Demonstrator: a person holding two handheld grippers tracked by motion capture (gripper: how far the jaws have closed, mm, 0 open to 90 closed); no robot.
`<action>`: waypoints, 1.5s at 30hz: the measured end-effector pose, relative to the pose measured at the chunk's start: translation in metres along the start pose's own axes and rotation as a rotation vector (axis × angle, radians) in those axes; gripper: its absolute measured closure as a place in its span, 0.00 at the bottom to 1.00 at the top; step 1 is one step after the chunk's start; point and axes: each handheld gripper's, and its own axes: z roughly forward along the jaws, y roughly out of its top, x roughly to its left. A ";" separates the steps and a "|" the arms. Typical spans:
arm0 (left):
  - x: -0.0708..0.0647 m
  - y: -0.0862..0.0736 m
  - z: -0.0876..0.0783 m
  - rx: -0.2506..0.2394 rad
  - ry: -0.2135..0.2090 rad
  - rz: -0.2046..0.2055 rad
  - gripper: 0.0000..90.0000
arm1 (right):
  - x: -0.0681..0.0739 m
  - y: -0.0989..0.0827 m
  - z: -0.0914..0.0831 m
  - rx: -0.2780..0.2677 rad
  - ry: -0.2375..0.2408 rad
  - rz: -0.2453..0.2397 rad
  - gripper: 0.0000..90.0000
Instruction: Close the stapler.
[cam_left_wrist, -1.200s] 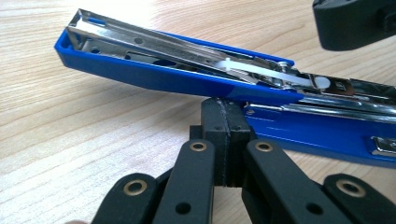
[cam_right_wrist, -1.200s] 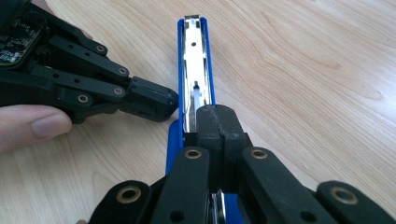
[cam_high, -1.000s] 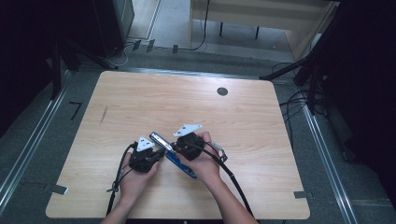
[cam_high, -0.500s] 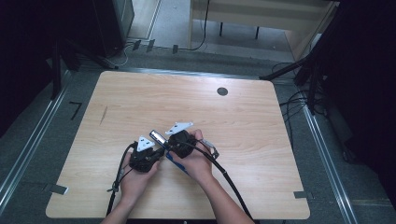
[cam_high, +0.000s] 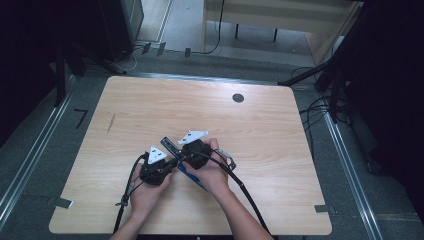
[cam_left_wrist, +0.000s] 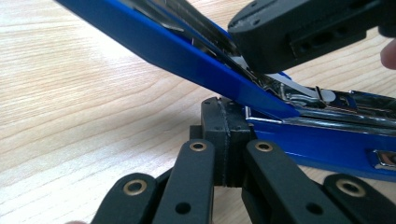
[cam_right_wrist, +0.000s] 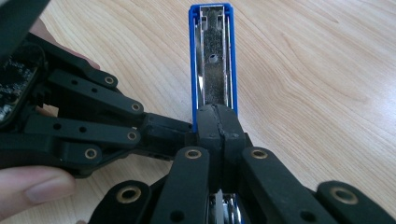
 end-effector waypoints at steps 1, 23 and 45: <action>0.000 0.000 0.000 -0.004 0.001 0.001 1.00 | 0.000 0.000 -0.001 -0.002 -0.001 -0.001 1.00; -0.010 0.000 -0.009 -0.045 -0.018 0.022 1.00 | 0.002 -0.005 -0.021 -0.032 -0.019 -0.011 1.00; -0.033 -0.011 -0.010 -0.005 -0.123 0.062 1.00 | 0.001 -0.008 -0.038 -0.072 -0.018 0.006 1.00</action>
